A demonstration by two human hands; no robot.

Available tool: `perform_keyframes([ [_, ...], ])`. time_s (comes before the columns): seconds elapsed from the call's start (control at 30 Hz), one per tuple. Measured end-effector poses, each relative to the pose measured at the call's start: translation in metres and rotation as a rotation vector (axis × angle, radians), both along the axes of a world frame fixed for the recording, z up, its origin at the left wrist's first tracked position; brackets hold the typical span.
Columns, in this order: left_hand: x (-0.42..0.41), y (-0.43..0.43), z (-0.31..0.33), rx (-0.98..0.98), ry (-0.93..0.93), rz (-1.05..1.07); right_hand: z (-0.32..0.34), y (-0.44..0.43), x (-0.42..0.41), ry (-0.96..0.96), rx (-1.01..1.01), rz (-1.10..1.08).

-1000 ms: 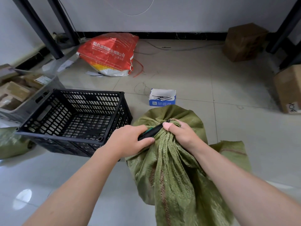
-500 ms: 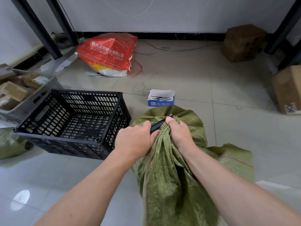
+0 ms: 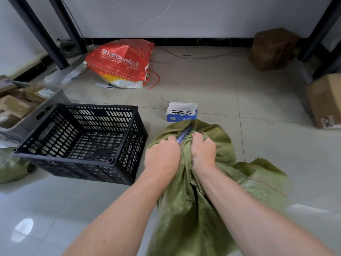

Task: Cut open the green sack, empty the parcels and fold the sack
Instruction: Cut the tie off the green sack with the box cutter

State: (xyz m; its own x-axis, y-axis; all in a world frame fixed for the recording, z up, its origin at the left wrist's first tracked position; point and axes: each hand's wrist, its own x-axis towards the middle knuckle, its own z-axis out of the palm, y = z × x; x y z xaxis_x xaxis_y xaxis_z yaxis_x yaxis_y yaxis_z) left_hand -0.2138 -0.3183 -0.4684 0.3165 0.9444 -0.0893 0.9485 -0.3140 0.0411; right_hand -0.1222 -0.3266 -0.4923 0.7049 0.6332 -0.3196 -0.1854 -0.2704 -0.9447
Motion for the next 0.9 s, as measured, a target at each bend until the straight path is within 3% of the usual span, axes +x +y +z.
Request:
perform_keyframes([
  [0.23, -0.01, 0.005, 0.006, 0.072, -0.037, -0.015, 0.004, 0.001, 0.004, 0.102, 0.134, 0.125],
  [0.33, -0.012, 0.007, 0.007, 0.008, -0.121, 0.034, 0.01, -0.005, 0.016, 0.128, 0.179, 0.237],
  [0.47, -0.021, 0.019, 0.006, -0.25, -0.496, 0.179, 0.011, -0.005, 0.033, 0.149, 0.206, 0.402],
  [0.6, -0.027, 0.025, 0.008, -0.44, -0.883, 0.304, 0.011, -0.004, 0.035, 0.192, 0.163, 0.435],
  [0.77, -0.027, 0.027, 0.014, -0.497, -0.997, 0.236, 0.022, -0.003, 0.026, 0.64, 0.177, 0.466],
  [0.9, -0.025, 0.03, 0.016, -0.544, -1.091, 0.234, 0.033, 0.01, 0.032, 0.364, 0.041, 0.35],
])
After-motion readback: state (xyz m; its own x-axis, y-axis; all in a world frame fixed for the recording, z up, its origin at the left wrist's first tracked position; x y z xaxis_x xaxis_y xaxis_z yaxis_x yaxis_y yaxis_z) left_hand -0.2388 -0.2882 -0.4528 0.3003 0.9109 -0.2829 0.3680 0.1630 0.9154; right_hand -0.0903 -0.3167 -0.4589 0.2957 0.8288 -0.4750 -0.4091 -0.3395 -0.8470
